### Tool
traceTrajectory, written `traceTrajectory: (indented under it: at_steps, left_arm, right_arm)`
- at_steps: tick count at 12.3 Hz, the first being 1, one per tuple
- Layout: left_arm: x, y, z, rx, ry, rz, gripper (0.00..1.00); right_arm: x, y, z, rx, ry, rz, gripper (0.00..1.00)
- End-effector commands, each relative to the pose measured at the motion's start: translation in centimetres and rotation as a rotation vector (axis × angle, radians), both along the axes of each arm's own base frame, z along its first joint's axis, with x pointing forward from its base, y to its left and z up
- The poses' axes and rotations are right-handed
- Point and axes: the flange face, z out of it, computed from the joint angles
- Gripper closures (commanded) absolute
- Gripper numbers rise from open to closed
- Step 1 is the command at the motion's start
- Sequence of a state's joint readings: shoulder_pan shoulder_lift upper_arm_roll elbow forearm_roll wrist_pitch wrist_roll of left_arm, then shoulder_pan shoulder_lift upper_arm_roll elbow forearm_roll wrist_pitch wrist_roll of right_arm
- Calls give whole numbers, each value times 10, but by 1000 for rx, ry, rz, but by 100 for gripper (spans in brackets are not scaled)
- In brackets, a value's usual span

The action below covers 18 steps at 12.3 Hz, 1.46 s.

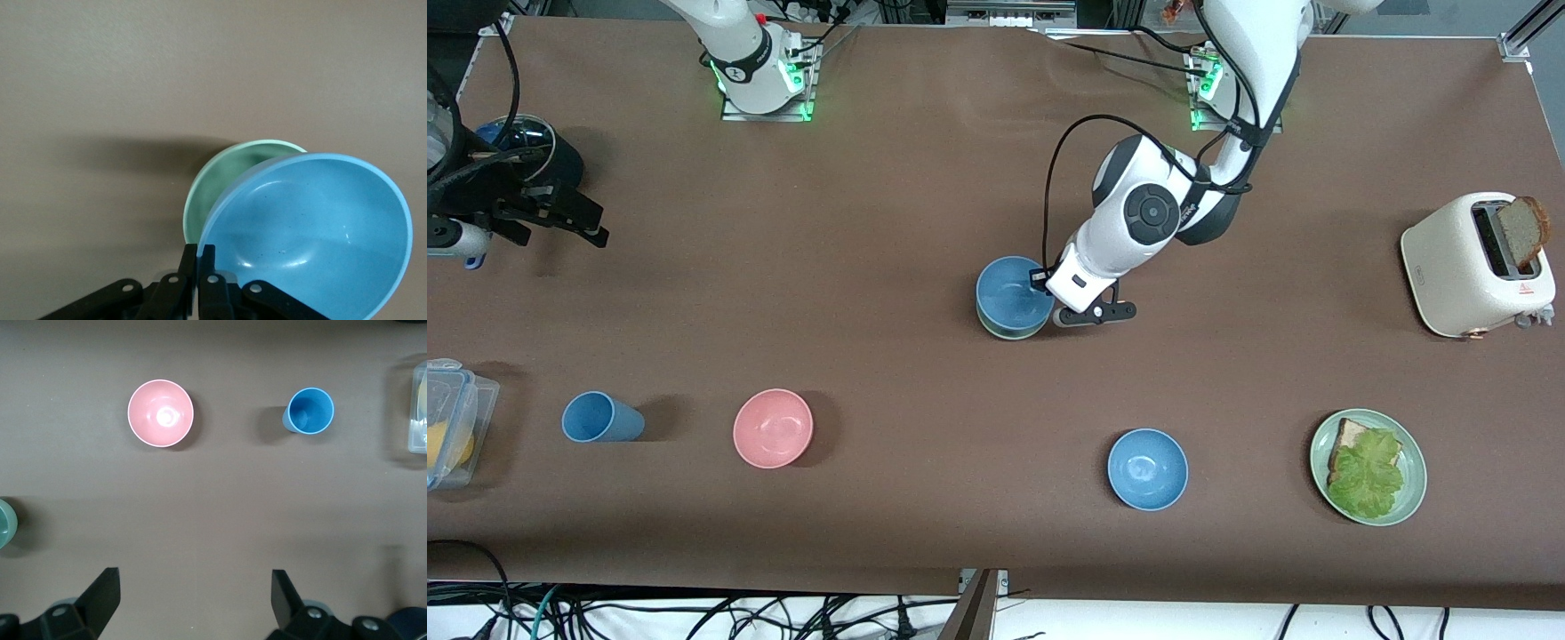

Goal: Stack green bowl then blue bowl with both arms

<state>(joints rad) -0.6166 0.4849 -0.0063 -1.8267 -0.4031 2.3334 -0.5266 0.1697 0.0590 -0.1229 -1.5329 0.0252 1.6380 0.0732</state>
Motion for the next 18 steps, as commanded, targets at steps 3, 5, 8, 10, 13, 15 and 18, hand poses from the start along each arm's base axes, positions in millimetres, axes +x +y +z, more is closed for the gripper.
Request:
traceTrajectory:
  at_steps: [3,5,8,10,13,15,18]
  left_arm:
    - [1,-9,-11,41,-25,-18,100]
    - [1,-8,-12,54,-30,-25,100]
    - [2,-7,-21,57,-35,-22,100]
    - [3,-7,-26,58,-35,-19,100]
    - [6,-6,-22,51,-38,-8,60]
    - [11,-3,-13,41,-48,8,14]
    - [33,8,43,19,-81,9,0]
  right_arm:
    - [-4,-1,8,-1,0,1,0]
    - [-4,-1,8,-1,0,1,0]
    - [-4,-1,8,-1,0,1,0]
    - [-3,0,7,-1,2,1,0]
    - [-3,0,6,-1,5,-1,0]
    - [0,0,0,-3,15,-1,0]
    - [5,1,-11,-6,33,4,0]
